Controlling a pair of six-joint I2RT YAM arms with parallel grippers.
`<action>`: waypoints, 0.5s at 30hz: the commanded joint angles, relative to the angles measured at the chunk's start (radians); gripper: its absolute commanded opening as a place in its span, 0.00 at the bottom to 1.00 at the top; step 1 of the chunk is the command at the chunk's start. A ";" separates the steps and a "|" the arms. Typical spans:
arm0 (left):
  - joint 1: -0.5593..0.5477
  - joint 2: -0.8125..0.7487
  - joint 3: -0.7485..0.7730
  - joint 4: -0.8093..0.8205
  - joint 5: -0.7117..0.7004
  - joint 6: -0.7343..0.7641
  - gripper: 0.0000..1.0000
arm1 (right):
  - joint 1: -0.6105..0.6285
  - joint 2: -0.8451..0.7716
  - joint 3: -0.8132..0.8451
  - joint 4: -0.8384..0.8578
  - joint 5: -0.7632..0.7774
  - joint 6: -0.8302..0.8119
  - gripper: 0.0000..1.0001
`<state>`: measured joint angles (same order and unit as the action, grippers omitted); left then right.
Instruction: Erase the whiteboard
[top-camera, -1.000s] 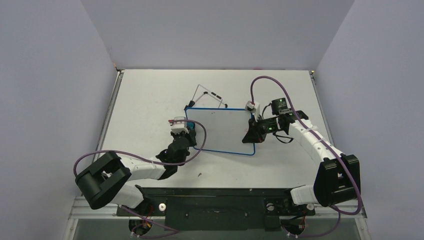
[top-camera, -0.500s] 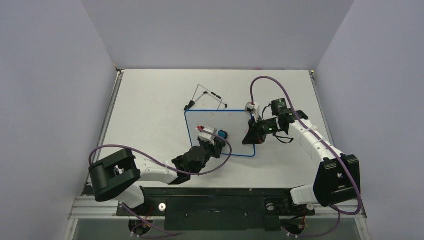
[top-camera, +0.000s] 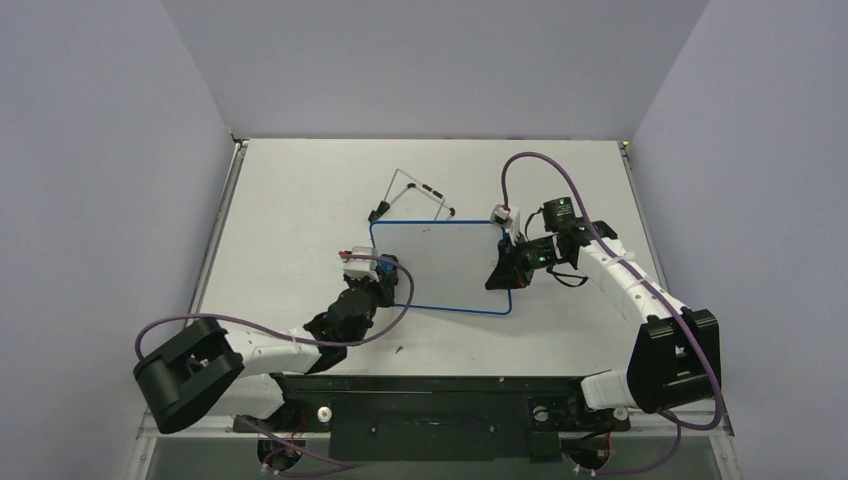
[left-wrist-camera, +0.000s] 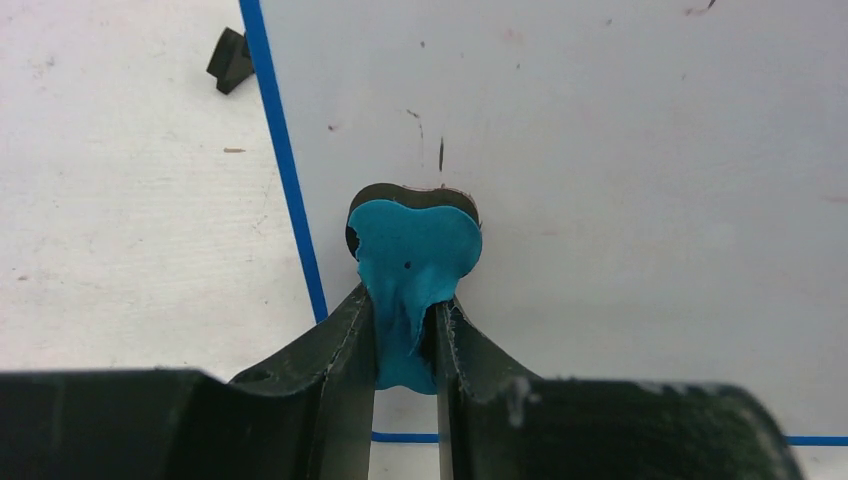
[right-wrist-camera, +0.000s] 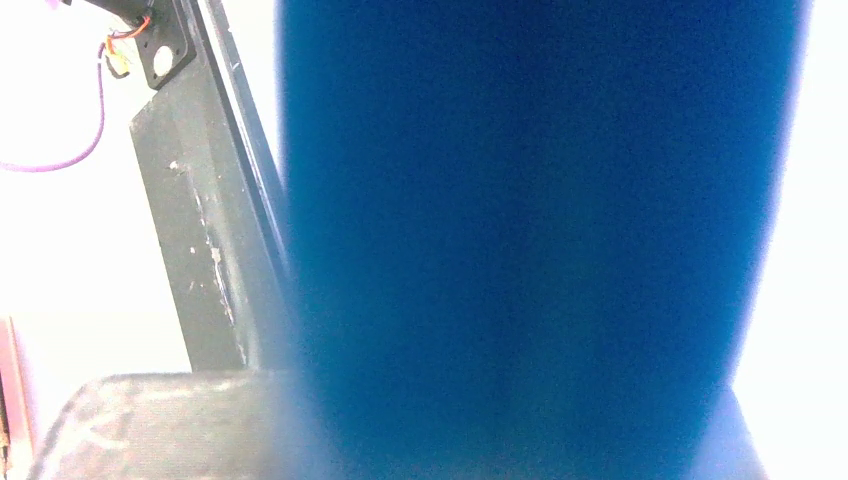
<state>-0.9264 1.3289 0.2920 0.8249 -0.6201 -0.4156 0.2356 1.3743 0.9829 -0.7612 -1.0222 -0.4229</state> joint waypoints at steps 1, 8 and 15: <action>0.030 -0.124 0.007 -0.109 0.017 -0.035 0.00 | 0.004 -0.029 -0.001 -0.018 0.009 -0.025 0.00; 0.048 -0.266 -0.028 -0.203 0.128 -0.095 0.00 | 0.003 -0.029 -0.004 -0.019 0.012 -0.026 0.00; 0.052 -0.369 -0.035 -0.265 0.240 -0.136 0.00 | 0.003 -0.031 -0.002 -0.019 0.013 -0.027 0.00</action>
<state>-0.8814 1.0035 0.2584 0.5873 -0.4706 -0.5076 0.2356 1.3743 0.9829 -0.7643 -1.0229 -0.4263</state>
